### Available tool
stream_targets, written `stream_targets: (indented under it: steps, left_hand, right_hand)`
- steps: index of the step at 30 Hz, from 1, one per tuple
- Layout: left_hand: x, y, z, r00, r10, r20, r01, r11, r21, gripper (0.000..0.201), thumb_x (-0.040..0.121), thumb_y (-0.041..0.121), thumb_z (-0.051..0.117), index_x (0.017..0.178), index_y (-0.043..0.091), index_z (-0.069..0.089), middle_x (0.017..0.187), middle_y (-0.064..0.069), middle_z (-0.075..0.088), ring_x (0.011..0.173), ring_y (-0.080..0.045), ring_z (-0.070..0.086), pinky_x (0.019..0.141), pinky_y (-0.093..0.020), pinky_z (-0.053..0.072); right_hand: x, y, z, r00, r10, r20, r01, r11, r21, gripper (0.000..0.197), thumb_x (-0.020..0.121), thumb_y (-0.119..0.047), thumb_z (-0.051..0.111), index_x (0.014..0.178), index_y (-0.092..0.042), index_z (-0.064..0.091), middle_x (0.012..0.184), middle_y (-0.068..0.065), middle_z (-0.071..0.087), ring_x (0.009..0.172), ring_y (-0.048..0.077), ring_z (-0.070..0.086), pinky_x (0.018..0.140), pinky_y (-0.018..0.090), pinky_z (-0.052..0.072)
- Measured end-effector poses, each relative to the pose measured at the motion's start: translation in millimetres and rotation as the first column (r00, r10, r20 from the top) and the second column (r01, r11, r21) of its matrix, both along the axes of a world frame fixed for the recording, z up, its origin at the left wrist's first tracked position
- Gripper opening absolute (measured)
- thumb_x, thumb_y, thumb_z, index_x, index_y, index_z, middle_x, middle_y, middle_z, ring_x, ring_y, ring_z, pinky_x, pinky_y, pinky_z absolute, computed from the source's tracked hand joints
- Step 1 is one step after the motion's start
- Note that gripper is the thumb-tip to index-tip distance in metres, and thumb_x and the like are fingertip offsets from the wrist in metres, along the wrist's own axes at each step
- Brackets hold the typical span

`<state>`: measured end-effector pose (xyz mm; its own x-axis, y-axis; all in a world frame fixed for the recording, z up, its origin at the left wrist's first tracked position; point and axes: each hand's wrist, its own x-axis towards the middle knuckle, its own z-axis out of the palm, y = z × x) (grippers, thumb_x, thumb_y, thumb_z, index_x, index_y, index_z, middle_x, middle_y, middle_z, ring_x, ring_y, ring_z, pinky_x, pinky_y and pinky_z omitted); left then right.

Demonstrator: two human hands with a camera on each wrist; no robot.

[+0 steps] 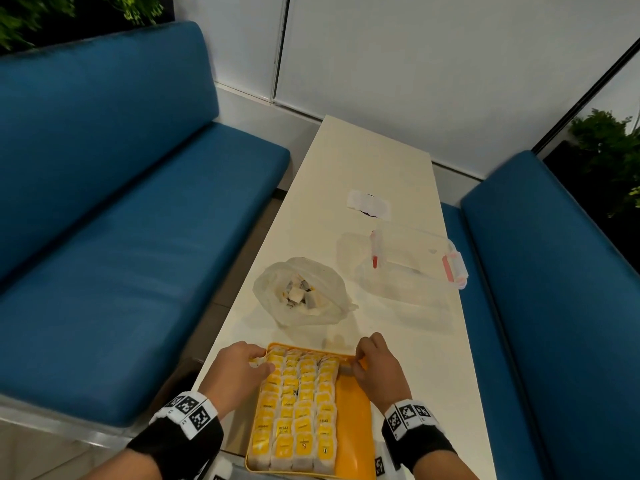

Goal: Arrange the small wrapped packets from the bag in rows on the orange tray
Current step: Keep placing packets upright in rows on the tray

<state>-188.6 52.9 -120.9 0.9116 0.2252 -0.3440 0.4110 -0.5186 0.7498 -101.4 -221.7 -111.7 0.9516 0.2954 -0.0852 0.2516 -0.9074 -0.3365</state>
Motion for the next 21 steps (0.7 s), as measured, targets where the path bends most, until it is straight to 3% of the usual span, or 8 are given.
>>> stream_targets:
  steps: [2,5,7,10,12,15,17,21]
  left_hand:
    - [-0.3,1.6,4.8,0.999,0.023,0.024,-0.022,0.999,-0.035,0.050,0.089,0.044,0.073,0.134,0.025,0.062,0.121,0.002,0.067,0.105,-0.013,0.062,0.090,-0.025,0.048]
    - [-2.5,5.2,23.5,0.989,0.110,0.096,-0.083,0.965,-0.250,0.053,0.088,0.065,0.056,0.131,0.034,0.056,0.094,-0.001,0.066,0.072,-0.014,0.064,0.067,-0.026,0.049]
    - [-3.9,4.0,40.2,0.988,0.132,0.075,-0.079,0.870,-0.486,0.048,0.089,0.068,0.044,0.125,0.039,0.057,0.087,-0.007,0.062,0.059,-0.015,0.058,0.053,-0.027,0.041]
    - [-4.3,-4.2,58.4,0.997,0.059,0.052,-0.008,0.740,-0.672,0.045,0.095,0.073,0.036,0.127,0.048,0.054,0.087,-0.009,0.060,0.060,-0.020,0.053,0.050,-0.029,0.033]
    - [-1.7,-13.1,64.8,0.997,-0.003,0.078,0.057,0.709,-0.703,0.055,0.085,0.082,0.035,0.129,0.053,0.050,0.085,-0.009,0.061,0.061,-0.022,0.052,0.049,-0.029,0.033]
    - [4.7,-28.3,68.5,0.994,-0.038,0.100,0.099,0.693,-0.714,0.062,0.077,0.086,0.033,0.130,0.056,0.047,0.088,-0.013,0.062,0.061,-0.024,0.053,0.049,-0.028,0.034]
    - [8.8,-35.4,68.9,0.994,-0.042,0.103,0.103,0.684,-0.722,0.060,0.081,0.085,0.031,0.131,0.055,0.046,0.093,-0.019,0.062,0.061,-0.024,0.052,0.050,-0.029,0.034]
    - [15.3,-42.5,72.8,0.996,-0.071,0.048,0.083,0.661,-0.746,0.057,0.093,0.076,0.024,0.135,0.046,0.049,0.099,-0.015,0.063,0.058,-0.020,0.052,0.050,-0.028,0.033]
  right_hand:
    - [-0.8,-0.1,2.9,1.000,0.006,-0.010,-0.006,1.000,0.009,0.013,0.089,-0.022,0.064,0.089,-0.016,0.052,0.096,-0.006,0.040,0.071,0.021,0.054,0.062,0.031,0.048]
    - [-5.2,-1.5,11.9,0.998,-0.014,0.063,0.009,0.998,0.067,0.019,0.085,-0.031,0.070,0.091,-0.022,0.055,0.096,-0.010,0.041,0.067,0.013,0.051,0.057,0.022,0.042]
    - [-8.7,3.2,23.7,0.992,-0.045,0.114,0.027,0.987,0.157,0.018,0.084,-0.032,0.072,0.093,-0.023,0.059,0.098,-0.012,0.046,0.071,0.006,0.051,0.057,0.015,0.040]
    - [-18.5,27.5,52.7,0.998,-0.031,0.061,0.004,0.920,0.391,0.008,0.085,-0.024,0.074,0.089,-0.023,0.066,0.092,-0.012,0.056,0.075,0.004,0.057,0.067,0.014,0.045]
    - [-28.9,49.7,73.3,0.996,0.037,-0.080,0.011,0.850,0.527,0.004,0.085,-0.021,0.074,0.086,-0.023,0.071,0.089,-0.009,0.063,0.077,0.008,0.062,0.070,0.016,0.049]
    - [-42.0,71.0,90.1,0.971,0.125,-0.203,0.026,0.791,0.611,0.004,0.085,-0.025,0.074,0.089,-0.025,0.073,0.091,-0.006,0.068,0.078,0.008,0.065,0.072,0.018,0.050]
    - [-45.8,72.5,94.7,0.957,0.175,-0.233,0.014,0.771,0.636,0.011,0.082,-0.025,0.077,0.092,-0.027,0.073,0.095,-0.006,0.067,0.078,0.011,0.065,0.071,0.016,0.049]
    - [-48.2,66.8,91.6,0.967,0.195,-0.162,-0.066,0.813,0.579,0.023,0.075,-0.015,0.078,0.094,-0.027,0.074,0.095,-0.008,0.061,0.075,0.013,0.063,0.068,0.011,0.044]
